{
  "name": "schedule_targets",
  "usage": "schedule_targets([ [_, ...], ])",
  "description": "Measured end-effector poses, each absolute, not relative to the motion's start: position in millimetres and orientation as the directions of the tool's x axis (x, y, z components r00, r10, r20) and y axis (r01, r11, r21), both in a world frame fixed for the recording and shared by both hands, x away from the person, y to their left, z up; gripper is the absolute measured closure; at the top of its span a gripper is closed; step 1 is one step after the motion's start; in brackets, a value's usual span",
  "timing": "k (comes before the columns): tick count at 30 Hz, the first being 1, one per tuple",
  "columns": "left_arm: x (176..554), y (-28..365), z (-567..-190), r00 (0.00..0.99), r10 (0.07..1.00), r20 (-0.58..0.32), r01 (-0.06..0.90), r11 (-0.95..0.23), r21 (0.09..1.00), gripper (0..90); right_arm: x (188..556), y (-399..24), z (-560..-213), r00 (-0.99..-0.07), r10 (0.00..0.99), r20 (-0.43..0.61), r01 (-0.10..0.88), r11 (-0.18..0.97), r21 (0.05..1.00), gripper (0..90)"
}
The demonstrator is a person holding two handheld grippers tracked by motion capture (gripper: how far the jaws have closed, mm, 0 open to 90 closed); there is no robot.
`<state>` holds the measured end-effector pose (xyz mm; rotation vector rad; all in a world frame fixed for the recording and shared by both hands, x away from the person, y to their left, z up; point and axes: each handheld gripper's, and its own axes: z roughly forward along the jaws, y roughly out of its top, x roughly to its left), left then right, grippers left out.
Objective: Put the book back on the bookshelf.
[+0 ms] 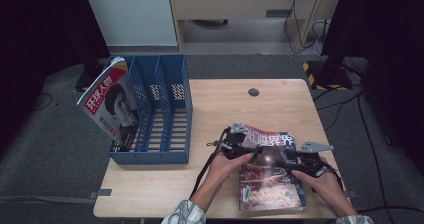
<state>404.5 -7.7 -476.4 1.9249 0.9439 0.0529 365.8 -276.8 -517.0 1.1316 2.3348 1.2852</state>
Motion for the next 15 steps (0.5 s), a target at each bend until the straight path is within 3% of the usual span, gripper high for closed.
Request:
schedule_targets([
  [13, 406.3, -13.1, -476.1, 0.706, 0.631, -0.322, 0.577, -0.249, 0.777, 36.5, 364.5, -272.4, -516.5, -0.696, 0.702, 0.15, 0.493, 0.316, 0.811, 38.5],
  [15, 405.3, -13.5, -475.4, 0.712, 0.641, -0.287, 0.558, -0.268, 0.786, 41.6, 364.5, -272.6, -516.4, -0.696, 0.702, 0.15, 0.493, 0.316, 0.811, 38.5],
])
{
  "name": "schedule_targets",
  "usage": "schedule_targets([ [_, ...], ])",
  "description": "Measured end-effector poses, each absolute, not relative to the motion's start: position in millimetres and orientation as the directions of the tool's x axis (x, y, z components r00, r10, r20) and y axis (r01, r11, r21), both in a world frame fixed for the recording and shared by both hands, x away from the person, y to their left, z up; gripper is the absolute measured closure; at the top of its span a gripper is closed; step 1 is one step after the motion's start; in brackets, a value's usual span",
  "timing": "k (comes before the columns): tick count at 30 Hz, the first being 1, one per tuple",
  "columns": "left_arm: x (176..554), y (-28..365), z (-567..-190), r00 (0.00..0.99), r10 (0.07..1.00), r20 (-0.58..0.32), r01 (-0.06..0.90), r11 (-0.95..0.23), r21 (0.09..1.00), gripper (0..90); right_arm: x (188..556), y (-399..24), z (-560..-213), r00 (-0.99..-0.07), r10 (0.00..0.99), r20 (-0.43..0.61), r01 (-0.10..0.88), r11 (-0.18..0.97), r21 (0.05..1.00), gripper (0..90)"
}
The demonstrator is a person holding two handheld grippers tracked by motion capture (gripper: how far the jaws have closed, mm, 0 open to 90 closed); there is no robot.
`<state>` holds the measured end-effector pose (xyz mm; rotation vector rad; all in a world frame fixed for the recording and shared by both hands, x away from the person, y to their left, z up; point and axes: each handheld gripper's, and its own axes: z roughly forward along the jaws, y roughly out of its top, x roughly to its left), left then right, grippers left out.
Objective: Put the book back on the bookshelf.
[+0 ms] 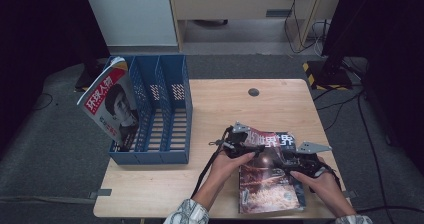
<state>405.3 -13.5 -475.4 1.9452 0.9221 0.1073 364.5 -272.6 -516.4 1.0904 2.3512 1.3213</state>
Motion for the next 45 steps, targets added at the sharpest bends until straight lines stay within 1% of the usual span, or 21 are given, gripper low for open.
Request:
schedule_targets([
  [2, 405, -13, -474, 0.702, 0.651, -0.289, 0.563, -0.26, 0.784, 46.7, 365, -272, -517, -0.694, 0.704, 0.15, 0.497, 0.317, 0.808, 37.3],
  [5, 404, -13, -472, 0.688, 0.666, -0.288, 0.562, -0.238, 0.792, 57.5, 364, -271, -518, -0.694, 0.705, 0.142, 0.498, 0.33, 0.802, 35.4],
  [8, 403, -13, -471, 0.687, 0.668, -0.287, 0.556, -0.228, 0.799, 63.5, 364, -271, -517, -0.695, 0.705, 0.144, 0.5, 0.329, 0.801, 34.6],
  [13, 400, -11, -465, 0.687, 0.668, -0.287, 0.533, -0.194, 0.824, 73.0, 365, -271, -517, -0.697, 0.7, 0.154, 0.508, 0.331, 0.795, 28.1],
  [15, 399, -11, -463, 0.692, 0.664, -0.284, 0.52, -0.186, 0.833, 75.0, 365, -271, -516, -0.695, 0.7, 0.164, 0.515, 0.326, 0.793, 26.8],
  [16, 398, -11, -461, 0.696, 0.66, -0.283, 0.511, -0.178, 0.841, 76.1, 365, -271, -516, -0.689, 0.706, 0.165, 0.518, 0.321, 0.793, 22.1],
  [17, 398, -11, -461, 0.696, 0.66, -0.283, 0.511, -0.178, 0.841, 76.9, 365, -271, -516, -0.689, 0.706, 0.165, 0.518, 0.321, 0.793, 22.1],
  [18, 397, -11, -460, 0.702, 0.655, -0.281, 0.504, -0.176, 0.846, 76.9, 366, -272, -517, -0.688, 0.708, 0.161, 0.516, 0.32, 0.794, 20.2],
  [19, 396, -11, -459, 0.707, 0.65, -0.278, 0.494, -0.174, 0.852, 77.6, 368, -274, -517, -0.679, 0.714, 0.172, 0.526, 0.309, 0.792, 15.4],
  [23, 393, -12, -456, 0.725, 0.635, -0.265, 0.469, -0.175, 0.866, 78.5, 369, -276, -517, -0.676, 0.713, 0.186, 0.534, 0.301, 0.79, 12.6],
  [24, 392, -12, -453, 0.737, 0.625, -0.256, 0.455, -0.18, 0.872, 78.7, 371, -276, -517, -0.677, 0.708, 0.201, 0.541, 0.293, 0.788, 9.5],
  [25, 392, -12, -453, 0.737, 0.625, -0.256, 0.455, -0.18, 0.872, 78.8, 371, -276, -517, -0.677, 0.708, 0.201, 0.541, 0.293, 0.788, 9.5],
  [26, 391, -12, -450, 0.746, 0.619, -0.245, 0.442, -0.186, 0.877, 78.9, 373, -277, -517, -0.691, 0.689, 0.219, 0.544, 0.295, 0.785, 6.8],
  [27, 391, -12, -450, 0.746, 0.619, -0.245, 0.442, -0.186, 0.877, 79.0, 374, -278, -517, -0.692, 0.684, 0.231, 0.548, 0.29, 0.784, 6.3],
  [28, 389, -13, -445, 0.76, 0.608, -0.231, 0.422, -0.191, 0.886, 79.2, 375, -279, -517, -0.692, 0.678, 0.247, 0.556, 0.283, 0.781, 5.9],
  [31, 387, -14, -441, 0.768, 0.6, -0.221, 0.41, -0.197, 0.891, 79.7, 377, -281, -517, -0.692, 0.666, 0.279, 0.568, 0.264, 0.78, 5.4],
  [32, 386, -15, -436, 0.78, 0.59, -0.208, 0.392, -0.203, 0.897, 79.8, 378, -281, -517, -0.695, 0.655, 0.296, 0.572, 0.254, 0.78, 5.9],
  [38, 384, -17, -428, 0.802, 0.568, -0.186, 0.359, -0.209, 0.91, 80.8, 378, -280, -518, -0.719, 0.62, 0.314, 0.566, 0.261, 0.782, 7.5],
  [42, 382, -19, -424, 0.812, 0.558, -0.173, 0.341, -0.213, 0.916, 81.1, 378, -278, -519, -0.734, 0.588, 0.34, 0.57, 0.26, 0.779, 12.1],
  [43, 382, -19, -423, 0.816, 0.552, -0.168, 0.333, -0.212, 0.919, 81.3, 377, -277, -519, -0.744, 0.568, 0.352, 0.57, 0.265, 0.778, 16.1],
  [45, 382, -20, -422, 0.82, 0.548, -0.163, 0.326, -0.215, 0.921, 81.4, 377, -276, -519, -0.754, 0.547, 0.363, 0.569, 0.27, 0.776, 19.1],
])
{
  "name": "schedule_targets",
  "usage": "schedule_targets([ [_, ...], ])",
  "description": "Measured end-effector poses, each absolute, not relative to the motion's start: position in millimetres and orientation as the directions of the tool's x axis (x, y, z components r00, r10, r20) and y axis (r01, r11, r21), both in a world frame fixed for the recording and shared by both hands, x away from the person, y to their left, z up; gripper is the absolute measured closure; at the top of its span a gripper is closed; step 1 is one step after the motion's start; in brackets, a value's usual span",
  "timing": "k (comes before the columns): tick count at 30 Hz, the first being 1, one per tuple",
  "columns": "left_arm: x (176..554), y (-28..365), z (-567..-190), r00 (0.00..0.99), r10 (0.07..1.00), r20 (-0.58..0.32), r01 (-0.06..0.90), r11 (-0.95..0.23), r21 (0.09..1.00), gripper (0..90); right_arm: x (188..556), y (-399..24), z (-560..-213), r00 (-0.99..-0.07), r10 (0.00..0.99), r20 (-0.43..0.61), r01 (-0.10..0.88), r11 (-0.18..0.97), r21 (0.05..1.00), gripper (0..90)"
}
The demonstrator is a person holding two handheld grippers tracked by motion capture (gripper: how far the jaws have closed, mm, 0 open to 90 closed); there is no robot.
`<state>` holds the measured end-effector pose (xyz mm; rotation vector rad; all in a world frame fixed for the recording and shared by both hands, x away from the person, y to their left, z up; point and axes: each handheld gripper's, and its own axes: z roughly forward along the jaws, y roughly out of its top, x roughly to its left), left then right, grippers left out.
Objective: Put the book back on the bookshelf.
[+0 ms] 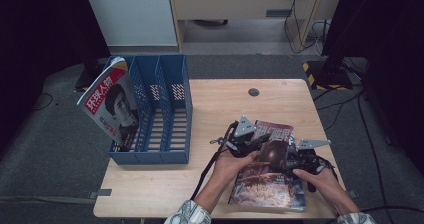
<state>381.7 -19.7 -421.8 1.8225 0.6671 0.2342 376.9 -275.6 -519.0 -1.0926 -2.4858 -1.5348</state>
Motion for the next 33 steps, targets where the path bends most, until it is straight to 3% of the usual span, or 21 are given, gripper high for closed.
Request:
schedule_targets([
  [8, 382, -16, -415, 0.821, 0.551, -0.145, 0.305, -0.21, 0.929, 81.7, 373, -275, -511, -0.772, 0.544, 0.327, 0.53, 0.269, 0.804, 27.0],
  [17, 387, -5, -409, 0.814, 0.57, -0.113, 0.269, -0.196, 0.943, 81.8, 370, -280, -486, -0.782, 0.562, 0.27, 0.472, 0.25, 0.846, 53.7],
  [21, 387, -1, -407, 0.817, 0.568, -0.099, 0.242, -0.182, 0.953, 81.8, 367, -280, -474, -0.788, 0.57, 0.232, 0.448, 0.273, 0.851, 60.0],
  [33, 390, 3, -397, 0.818, 0.571, -0.072, 0.192, -0.152, 0.97, 81.9, 366, -277, -444, -0.798, 0.59, 0.126, 0.383, 0.335, 0.861, 69.9],
])
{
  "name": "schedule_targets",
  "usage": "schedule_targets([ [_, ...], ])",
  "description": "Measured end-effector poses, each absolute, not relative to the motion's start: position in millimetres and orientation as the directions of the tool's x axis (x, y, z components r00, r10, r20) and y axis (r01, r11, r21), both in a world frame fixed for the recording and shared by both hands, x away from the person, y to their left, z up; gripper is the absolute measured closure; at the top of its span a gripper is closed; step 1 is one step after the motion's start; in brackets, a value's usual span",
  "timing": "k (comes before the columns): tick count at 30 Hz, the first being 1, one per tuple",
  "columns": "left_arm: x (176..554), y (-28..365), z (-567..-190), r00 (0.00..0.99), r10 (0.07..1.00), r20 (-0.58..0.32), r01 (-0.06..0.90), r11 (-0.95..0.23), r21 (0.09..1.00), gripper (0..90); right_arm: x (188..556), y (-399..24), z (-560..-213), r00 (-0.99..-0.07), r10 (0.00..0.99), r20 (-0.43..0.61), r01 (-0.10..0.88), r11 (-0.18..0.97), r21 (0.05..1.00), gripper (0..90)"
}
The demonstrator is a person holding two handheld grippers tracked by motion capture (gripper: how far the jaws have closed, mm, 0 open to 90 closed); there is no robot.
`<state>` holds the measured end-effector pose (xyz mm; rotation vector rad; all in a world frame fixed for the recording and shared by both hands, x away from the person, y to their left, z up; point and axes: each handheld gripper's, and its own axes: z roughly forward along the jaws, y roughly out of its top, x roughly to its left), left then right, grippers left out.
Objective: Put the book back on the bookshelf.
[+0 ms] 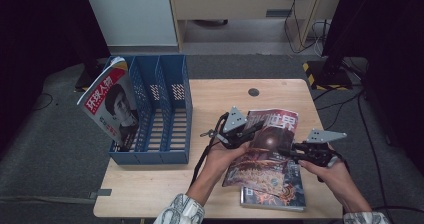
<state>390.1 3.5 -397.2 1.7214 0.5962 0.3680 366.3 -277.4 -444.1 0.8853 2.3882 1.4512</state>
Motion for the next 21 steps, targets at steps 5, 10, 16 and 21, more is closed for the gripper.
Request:
schedule_targets([
  [5, 392, 8, -393, 0.811, 0.581, -0.061, 0.174, -0.142, 0.974, 82.0, 369, -275, -432, -0.797, 0.599, 0.077, 0.359, 0.366, 0.858, 71.3],
  [10, 394, 12, -391, 0.807, 0.587, -0.065, 0.173, -0.13, 0.976, 82.0, 371, -272, -422, -0.8, 0.598, 0.04, 0.339, 0.396, 0.853, 72.2],
  [16, 395, 14, -386, 0.804, 0.591, -0.056, 0.151, -0.113, 0.982, 81.9, 375, -269, -411, -0.801, 0.598, 0.0, 0.316, 0.424, 0.849, 73.2],
  [21, 396, 14, -379, 0.808, 0.588, -0.048, 0.133, -0.101, 0.986, 82.6, 378, -271, -400, -0.792, 0.609, -0.038, 0.298, 0.44, 0.847, 76.6],
])
